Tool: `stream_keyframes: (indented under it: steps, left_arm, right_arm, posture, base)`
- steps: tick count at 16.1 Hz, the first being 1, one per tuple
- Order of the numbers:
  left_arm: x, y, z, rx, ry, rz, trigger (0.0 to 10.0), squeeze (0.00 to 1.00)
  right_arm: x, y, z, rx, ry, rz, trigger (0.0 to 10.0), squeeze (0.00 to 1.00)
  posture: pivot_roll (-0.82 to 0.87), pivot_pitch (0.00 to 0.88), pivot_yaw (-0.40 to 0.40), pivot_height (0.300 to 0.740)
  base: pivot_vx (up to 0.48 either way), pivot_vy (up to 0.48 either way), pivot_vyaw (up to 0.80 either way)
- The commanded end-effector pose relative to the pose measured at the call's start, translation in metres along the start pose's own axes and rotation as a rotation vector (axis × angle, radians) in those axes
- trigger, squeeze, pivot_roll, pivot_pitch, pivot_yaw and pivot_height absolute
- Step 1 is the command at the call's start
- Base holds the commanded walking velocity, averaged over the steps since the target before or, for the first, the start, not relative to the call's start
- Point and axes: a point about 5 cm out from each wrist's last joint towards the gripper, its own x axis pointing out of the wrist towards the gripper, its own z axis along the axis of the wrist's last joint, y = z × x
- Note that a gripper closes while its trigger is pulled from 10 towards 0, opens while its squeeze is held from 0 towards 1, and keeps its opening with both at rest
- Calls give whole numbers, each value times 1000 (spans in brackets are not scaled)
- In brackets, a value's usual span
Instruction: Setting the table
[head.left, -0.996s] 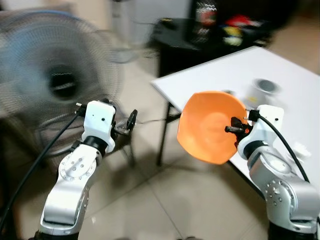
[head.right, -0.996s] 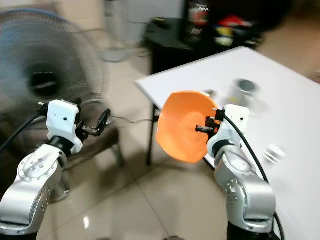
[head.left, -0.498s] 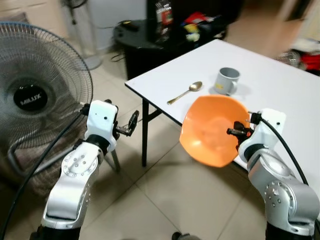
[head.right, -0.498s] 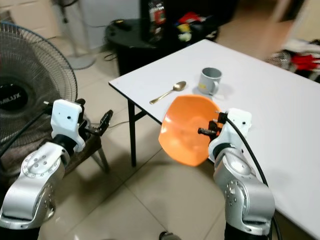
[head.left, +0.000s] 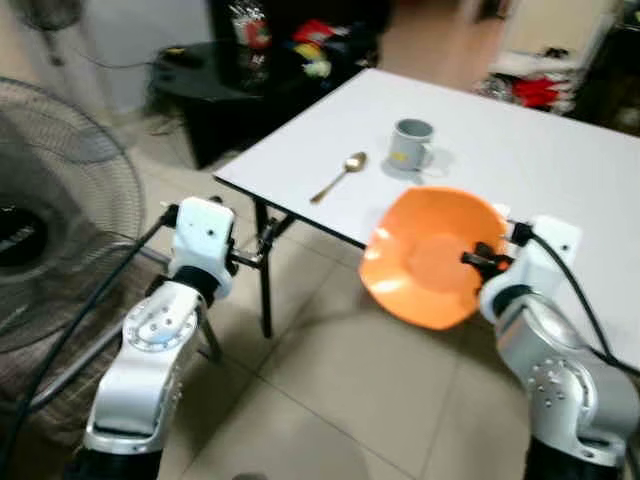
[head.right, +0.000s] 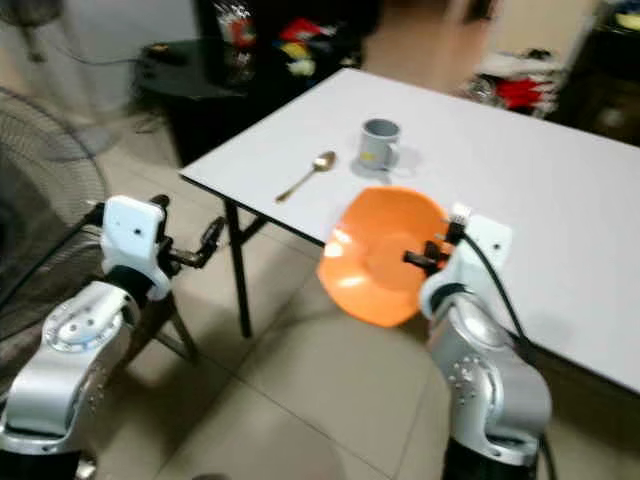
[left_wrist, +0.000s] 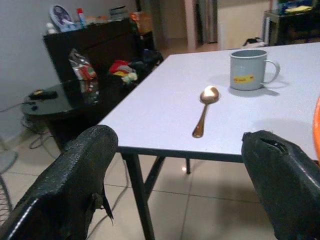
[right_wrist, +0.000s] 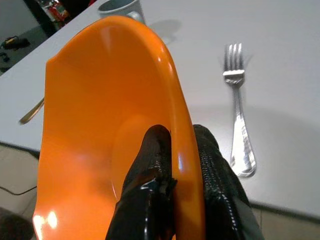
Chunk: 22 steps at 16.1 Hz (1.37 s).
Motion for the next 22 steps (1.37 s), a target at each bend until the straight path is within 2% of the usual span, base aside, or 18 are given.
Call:
stream_keyframes:
  steps: [1, 3, 5, 8, 12, 22]
  left_arm:
    - [-1, 1, 0, -5, 2, -2, 10000, 0]
    - [2, 4, 2, -27, -12, 31, 10000, 0]
    - [3, 2, 7, -32, -30, -4, 10000, 0]
    - [4, 2, 8, -47, -29, -16, 10000, 0]
    - [2, 5, 4, -36, -17, -22, 10000, 0]
    - [2, 5, 4, -30, -19, -64, 10000, 0]
  right_arm:
    - [-1, 6, 15, 7, -65, 40, 10000, 0]
    - [0, 14, 30, 28, -124, 130, 10000, 0]
    - [4, 17, 40, 62, -140, 157, 10000, 0]
    - [11, 15, 44, 6, -131, 147, 10000, 0]
    - [12, 15, 43, -9, -119, 150, 10000, 0]
    - [12, 18, 53, 65, -151, 210, 10000, 0]
  posture:
    - [86, 0, 4, 740]
    - [85, 0, 12, 740]
    - [83, 0, 8, 740]
    - [83, 0, 12, 740]
    - [82, 0, 15, 740]
    - [81, 0, 14, 740]
  base:
    - [0, 0, 0]
    - [0, 0, 0]
    - [270, 0, 0]
    - [294, 0, 0]
    - [314, 0, -800]
    - [322, 0, 0]
